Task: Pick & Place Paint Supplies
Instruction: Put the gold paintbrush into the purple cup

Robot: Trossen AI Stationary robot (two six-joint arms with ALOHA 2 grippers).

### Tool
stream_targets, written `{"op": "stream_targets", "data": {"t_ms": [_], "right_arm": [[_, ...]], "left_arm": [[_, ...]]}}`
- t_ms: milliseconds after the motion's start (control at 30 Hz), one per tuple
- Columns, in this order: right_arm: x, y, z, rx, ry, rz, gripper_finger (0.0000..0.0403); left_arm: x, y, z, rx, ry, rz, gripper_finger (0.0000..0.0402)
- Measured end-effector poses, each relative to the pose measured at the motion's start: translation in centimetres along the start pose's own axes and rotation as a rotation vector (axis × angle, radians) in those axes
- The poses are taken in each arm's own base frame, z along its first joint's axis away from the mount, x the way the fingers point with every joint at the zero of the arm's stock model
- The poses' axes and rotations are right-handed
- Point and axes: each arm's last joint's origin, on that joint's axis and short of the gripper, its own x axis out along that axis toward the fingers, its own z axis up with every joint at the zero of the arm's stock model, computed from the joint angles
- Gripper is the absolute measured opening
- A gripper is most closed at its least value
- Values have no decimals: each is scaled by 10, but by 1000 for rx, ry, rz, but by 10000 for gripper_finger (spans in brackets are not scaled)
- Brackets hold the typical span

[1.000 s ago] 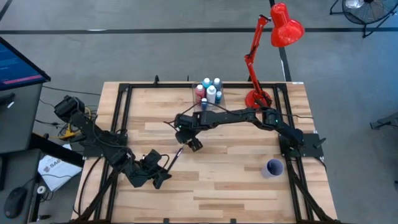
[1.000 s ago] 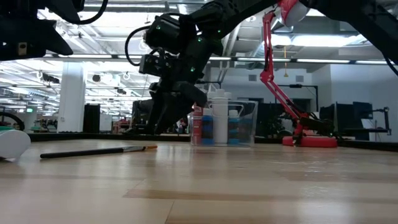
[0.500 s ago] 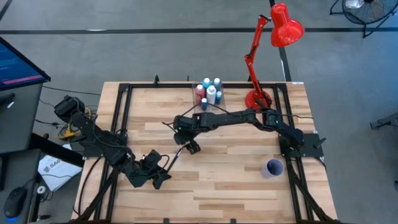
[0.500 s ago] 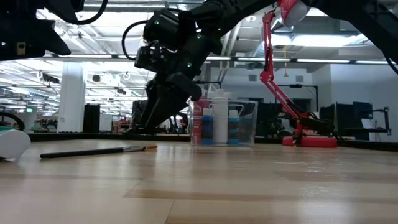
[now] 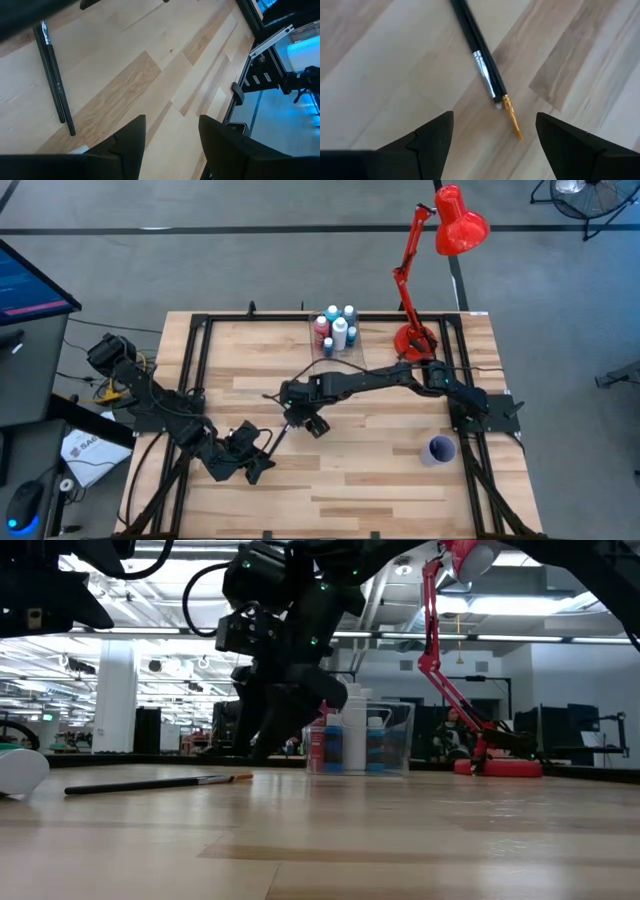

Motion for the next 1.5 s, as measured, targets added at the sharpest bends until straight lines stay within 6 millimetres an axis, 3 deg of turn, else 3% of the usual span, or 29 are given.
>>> {"op": "stream_targets", "data": {"t_ms": [233, 333, 567, 900, 1000, 1233, 1500], "right_arm": [[-4, 11, 12, -25, 41, -50, 276], [-5, 4, 19, -37, -52, -76, 276], [-9, -24, -5, 61, -1, -97, 276], [-9, -26, -5, 65, -37, -67, 276], [-9, -20, -1, 65, -25, -62, 276], [-15, 17, 21, 9, 83, -52, 276], [-32, 37, 42, 206, 93, -20, 276]], "left_arm": [[-1, -1, -2, 2, 10, -8, 176], [-1, -1, -2, 2, 11, -10, 176], [-1, -1, -2, 24, 12, -10, 176], [1, -1, 1, 36, 12, -7, 176], [1, 0, 1, 39, 14, -3, 176], [1, 1, 2, -3, 34, 5, 176], [6, 3, 12, -57, 58, 19, 176]]}}
